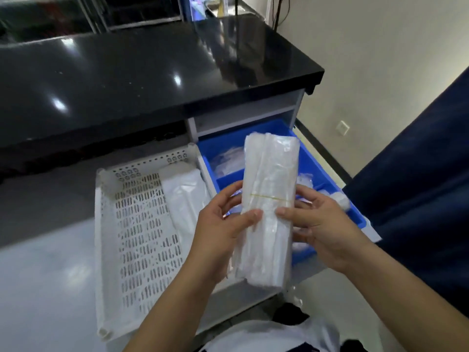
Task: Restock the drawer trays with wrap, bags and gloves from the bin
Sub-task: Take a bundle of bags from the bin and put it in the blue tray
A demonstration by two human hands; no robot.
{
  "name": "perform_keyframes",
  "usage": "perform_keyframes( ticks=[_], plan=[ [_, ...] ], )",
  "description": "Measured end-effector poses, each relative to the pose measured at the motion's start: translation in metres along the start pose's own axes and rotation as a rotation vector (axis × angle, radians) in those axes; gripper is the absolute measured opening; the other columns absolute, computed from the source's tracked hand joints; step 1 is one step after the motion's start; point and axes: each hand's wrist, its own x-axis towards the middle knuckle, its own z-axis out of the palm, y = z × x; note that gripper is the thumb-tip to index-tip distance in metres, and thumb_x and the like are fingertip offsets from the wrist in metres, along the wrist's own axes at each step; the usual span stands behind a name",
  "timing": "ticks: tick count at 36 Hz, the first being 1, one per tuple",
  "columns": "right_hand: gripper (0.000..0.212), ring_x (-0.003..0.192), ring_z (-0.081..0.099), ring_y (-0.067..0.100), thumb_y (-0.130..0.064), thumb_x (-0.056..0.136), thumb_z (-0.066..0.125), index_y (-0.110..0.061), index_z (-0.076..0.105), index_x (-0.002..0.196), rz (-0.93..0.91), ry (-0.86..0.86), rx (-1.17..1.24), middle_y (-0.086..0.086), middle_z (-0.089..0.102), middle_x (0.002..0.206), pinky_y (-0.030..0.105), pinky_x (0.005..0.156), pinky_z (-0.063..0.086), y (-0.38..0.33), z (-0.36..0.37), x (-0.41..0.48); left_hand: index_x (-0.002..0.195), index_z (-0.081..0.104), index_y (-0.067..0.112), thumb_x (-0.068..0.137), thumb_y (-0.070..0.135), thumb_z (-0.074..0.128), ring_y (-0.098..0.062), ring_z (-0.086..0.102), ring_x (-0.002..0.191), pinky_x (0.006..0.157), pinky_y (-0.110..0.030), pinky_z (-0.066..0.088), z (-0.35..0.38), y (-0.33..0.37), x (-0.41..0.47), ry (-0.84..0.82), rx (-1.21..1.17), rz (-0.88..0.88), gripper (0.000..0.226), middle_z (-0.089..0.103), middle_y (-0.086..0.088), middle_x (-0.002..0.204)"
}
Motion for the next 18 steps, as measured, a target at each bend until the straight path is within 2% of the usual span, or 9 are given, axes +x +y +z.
perform_keyframes(
  ticks=[4,6,9,12,13,15,18],
  plan=[
    [0.055,0.096,0.073,0.028,-0.011,0.069,0.077,-0.021,0.062,0.121,-0.035,-0.109,-0.073,0.006,0.075,0.108,0.043,0.073,0.062,-0.035,-0.025,0.035,0.113,0.071,0.039,0.074,0.016,0.083,-0.016,0.074,0.098,0.070,-0.030,0.060,0.019,0.014,0.020,-0.002,-0.019,0.079,0.047,0.075,0.008,0.110],
    [0.054,0.095,0.073,0.026,-0.010,0.066,0.077,-0.019,0.065,0.118,-0.072,-0.154,-0.106,0.007,0.076,0.106,0.040,0.070,0.062,-0.052,-0.039,0.054,0.113,0.073,0.036,0.077,0.025,0.081,-0.017,0.073,0.101,0.073,-0.028,0.060,0.023,0.017,0.030,0.052,0.023,0.119,0.038,0.075,0.004,0.111],
    [0.046,0.088,0.075,0.022,0.001,0.071,0.075,-0.021,0.069,0.111,-0.174,-0.203,-0.178,0.005,0.078,0.098,0.032,0.061,0.059,-0.075,-0.059,0.085,0.113,0.073,0.035,0.084,0.026,0.077,-0.018,0.070,0.105,0.082,-0.032,0.060,0.018,0.010,0.044,0.308,0.157,0.138,0.031,0.074,0.008,0.110],
    [0.047,0.081,0.074,0.011,0.010,0.076,0.071,-0.030,0.071,0.101,-0.352,-0.244,-0.372,-0.006,0.078,0.090,0.022,0.062,0.056,-0.096,-0.073,0.110,0.125,0.062,0.042,0.084,0.032,0.076,-0.010,0.064,0.110,0.087,-0.034,0.056,0.008,-0.007,0.044,0.500,0.444,0.030,0.044,0.064,0.018,0.119],
    [0.048,0.083,0.073,0.009,0.008,0.077,0.072,-0.034,0.071,0.100,-0.408,-0.255,-0.461,-0.010,0.078,0.090,0.022,0.067,0.056,-0.102,-0.076,0.117,0.129,0.059,0.042,0.084,0.032,0.076,-0.010,0.063,0.110,0.088,-0.038,0.056,0.006,-0.014,0.041,0.523,0.491,-0.021,0.049,0.061,0.018,0.122],
    [0.047,0.092,0.071,0.010,0.000,0.077,0.074,-0.039,0.071,0.104,-0.496,-0.277,-0.653,-0.013,0.076,0.095,0.034,0.081,0.057,-0.110,-0.080,0.131,0.133,0.056,0.040,0.083,0.030,0.077,-0.011,0.063,0.109,0.092,-0.046,0.056,0.004,-0.027,0.034,0.553,0.524,-0.095,0.054,0.060,0.018,0.121],
    [0.044,0.096,0.067,0.013,-0.011,0.078,0.072,-0.037,0.069,0.113,-0.621,-0.313,-0.935,-0.013,0.073,0.101,0.045,0.087,0.056,-0.113,-0.077,0.147,0.138,0.051,0.042,0.083,0.026,0.077,-0.005,0.062,0.103,0.091,-0.043,0.057,0.005,-0.042,0.025,0.578,0.608,-0.171,0.062,0.058,0.018,0.122]
  ],
)
